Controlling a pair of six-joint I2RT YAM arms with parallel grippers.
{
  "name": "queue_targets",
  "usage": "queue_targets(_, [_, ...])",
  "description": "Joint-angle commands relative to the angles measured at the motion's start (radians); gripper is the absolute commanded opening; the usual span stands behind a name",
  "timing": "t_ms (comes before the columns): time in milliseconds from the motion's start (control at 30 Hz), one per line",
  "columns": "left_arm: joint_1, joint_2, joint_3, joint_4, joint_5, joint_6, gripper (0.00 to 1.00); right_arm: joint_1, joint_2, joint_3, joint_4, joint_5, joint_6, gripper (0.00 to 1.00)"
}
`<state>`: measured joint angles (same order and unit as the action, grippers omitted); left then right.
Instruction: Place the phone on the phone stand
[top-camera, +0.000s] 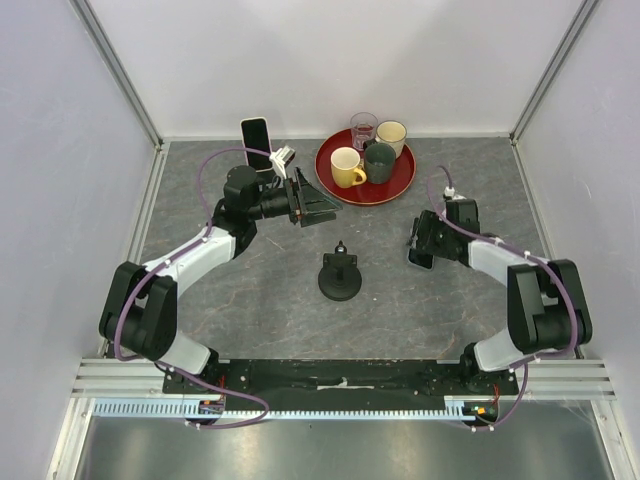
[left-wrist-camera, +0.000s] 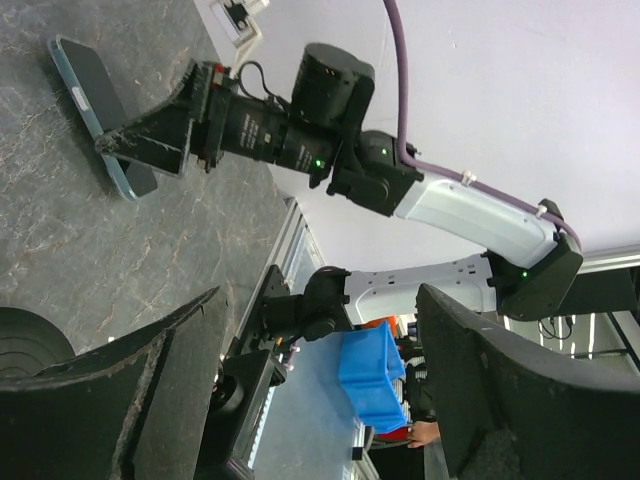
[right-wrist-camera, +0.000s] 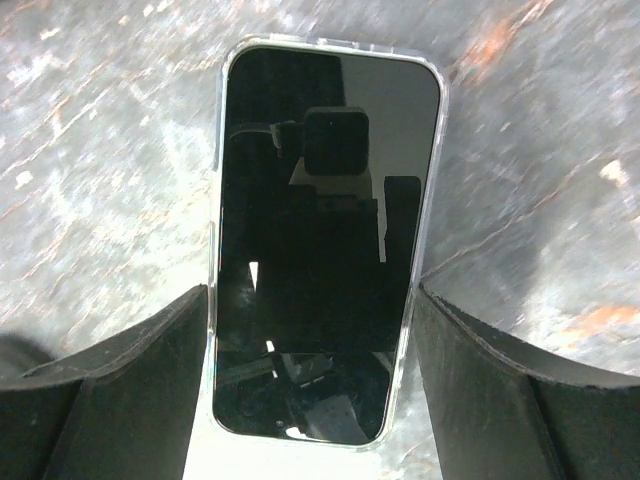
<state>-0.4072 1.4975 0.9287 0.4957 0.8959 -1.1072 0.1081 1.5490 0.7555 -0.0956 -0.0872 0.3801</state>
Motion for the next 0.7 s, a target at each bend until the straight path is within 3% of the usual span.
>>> queue_targets(0, [-0.010,0.017,0.027,0.012,0.041,0.012,0.82,0.004,-0.146,-0.155,0.222,-0.161,0.124,0.00])
queue_targets(100, [-0.028,0.004,0.035,-0.002,0.038,0.038,0.86,0.005,-0.283,-0.260,0.446,-0.222,0.167,0.00])
queue_targets(300, [-0.067,-0.014,0.077,-0.065,0.040,0.115,0.86,0.007,-0.533,-0.335,0.588,-0.358,0.135,0.00])
queue_targets(400, [-0.097,-0.040,0.119,-0.189,-0.005,0.220,0.84,0.024,-0.648,-0.297,0.465,-0.405,0.010,0.00])
queue_targets(500, [-0.117,-0.054,0.147,-0.289,-0.037,0.309,0.84,0.030,-0.730,-0.256,0.300,-0.280,-0.108,0.00])
queue_targets(667, [-0.120,-0.051,0.150,-0.307,-0.045,0.320,0.84,0.030,-0.687,-0.164,0.119,-0.198,-0.136,0.00])
